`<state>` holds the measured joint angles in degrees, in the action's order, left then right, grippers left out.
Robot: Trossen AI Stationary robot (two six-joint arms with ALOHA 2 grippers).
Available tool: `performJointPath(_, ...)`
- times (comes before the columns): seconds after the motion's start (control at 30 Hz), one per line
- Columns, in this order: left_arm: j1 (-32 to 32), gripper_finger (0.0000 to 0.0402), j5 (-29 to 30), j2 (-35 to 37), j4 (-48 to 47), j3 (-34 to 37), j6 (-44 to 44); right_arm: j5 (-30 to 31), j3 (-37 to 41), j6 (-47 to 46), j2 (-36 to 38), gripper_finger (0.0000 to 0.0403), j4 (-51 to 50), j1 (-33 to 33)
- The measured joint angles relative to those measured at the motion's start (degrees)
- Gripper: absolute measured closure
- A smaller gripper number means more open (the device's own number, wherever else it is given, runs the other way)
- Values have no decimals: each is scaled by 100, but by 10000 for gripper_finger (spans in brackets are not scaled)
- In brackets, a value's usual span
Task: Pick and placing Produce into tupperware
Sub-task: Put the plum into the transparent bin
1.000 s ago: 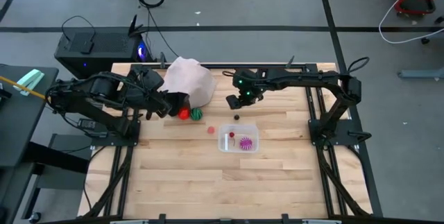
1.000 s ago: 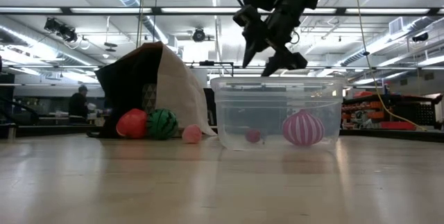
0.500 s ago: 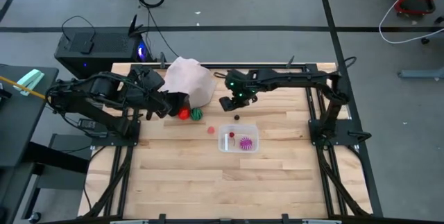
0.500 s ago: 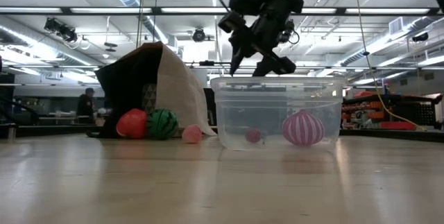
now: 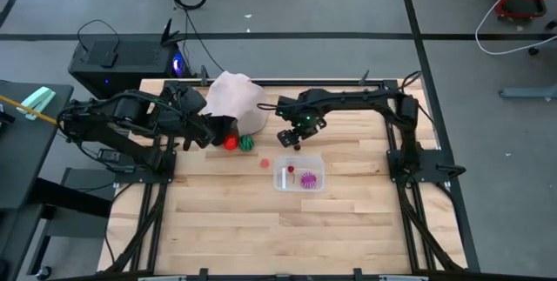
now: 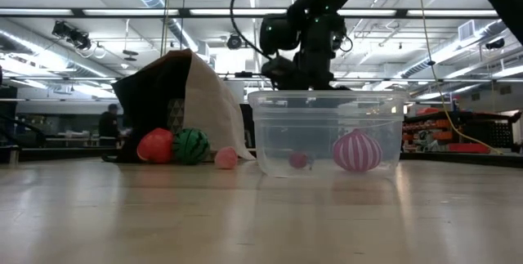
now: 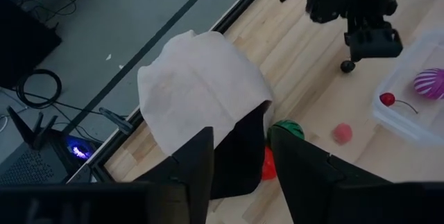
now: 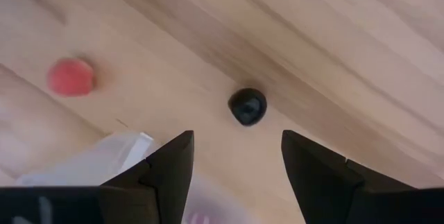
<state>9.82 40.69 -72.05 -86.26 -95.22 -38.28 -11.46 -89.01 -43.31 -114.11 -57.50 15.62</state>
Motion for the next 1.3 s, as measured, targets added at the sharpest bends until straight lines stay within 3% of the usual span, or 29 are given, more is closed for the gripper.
performJointPath(1.3,0,254,0,0,87,0,0,-6,2,-297,-443,179,253,-11)
